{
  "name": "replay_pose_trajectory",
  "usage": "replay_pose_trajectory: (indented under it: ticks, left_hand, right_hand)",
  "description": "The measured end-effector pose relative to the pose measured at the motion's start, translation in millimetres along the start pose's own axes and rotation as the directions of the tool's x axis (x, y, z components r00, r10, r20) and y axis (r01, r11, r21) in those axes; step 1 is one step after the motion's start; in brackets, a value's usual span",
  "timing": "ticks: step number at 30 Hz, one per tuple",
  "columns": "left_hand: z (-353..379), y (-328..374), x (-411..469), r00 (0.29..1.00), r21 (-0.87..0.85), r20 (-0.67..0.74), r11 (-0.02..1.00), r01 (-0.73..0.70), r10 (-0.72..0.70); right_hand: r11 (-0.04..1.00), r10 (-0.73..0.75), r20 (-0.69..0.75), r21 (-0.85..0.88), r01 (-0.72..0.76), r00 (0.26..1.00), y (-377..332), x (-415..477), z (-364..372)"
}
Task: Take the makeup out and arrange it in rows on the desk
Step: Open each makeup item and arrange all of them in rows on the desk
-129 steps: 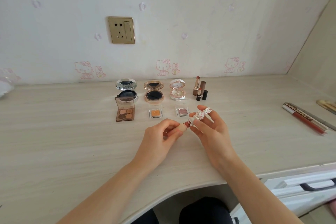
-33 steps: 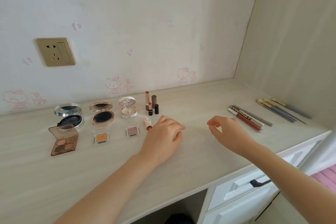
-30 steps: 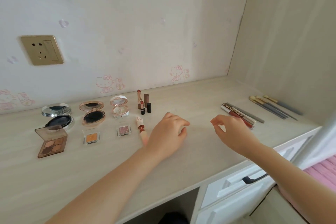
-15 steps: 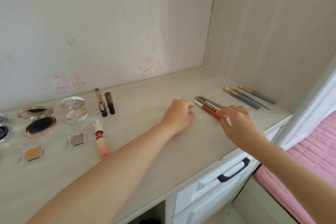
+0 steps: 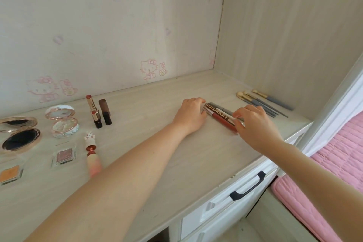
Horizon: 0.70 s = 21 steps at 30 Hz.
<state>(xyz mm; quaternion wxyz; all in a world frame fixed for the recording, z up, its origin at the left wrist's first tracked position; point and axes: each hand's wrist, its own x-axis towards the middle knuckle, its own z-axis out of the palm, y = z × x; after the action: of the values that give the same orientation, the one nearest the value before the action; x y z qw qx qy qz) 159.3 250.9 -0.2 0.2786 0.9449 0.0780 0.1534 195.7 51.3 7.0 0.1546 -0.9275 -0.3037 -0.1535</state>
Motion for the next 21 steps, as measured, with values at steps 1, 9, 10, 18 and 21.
replay_pose_trajectory:
  ticks: [1,9,10,18,21]
  left_hand:
    - [-0.1,0.1,2.8,1.0,0.002,0.002,1.0,0.005,-0.005]
    - [2.6,-2.2,7.7,1.0,-0.009,-0.005,1.0,-0.008,0.007]
    - [2.9,-2.6,7.5,1.0,-0.011,-0.011,1.0,-0.012,0.012]
    - [4.2,-3.5,5.7,0.999,-0.019,-0.03,0.999,-0.043,0.042]
    - [4.2,-4.7,3.4,0.998,0.004,-0.037,0.998,-0.059,0.059]
  right_hand:
    - [1.0,0.0,0.014,-0.009,0.0,1.0,0.8,1.7,0.3]
    - [0.998,-0.06,-0.011,-0.036,0.059,0.998,-2.4,-0.9,4.9]
    - [0.998,-0.062,-0.019,-0.027,0.062,0.998,-3.5,-1.6,5.2]
    - [0.996,-0.094,-0.049,-0.006,0.094,0.994,-12.0,-7.2,6.1]
    - [0.993,-0.112,-0.027,-0.039,0.111,0.993,-14.0,-9.9,7.5]
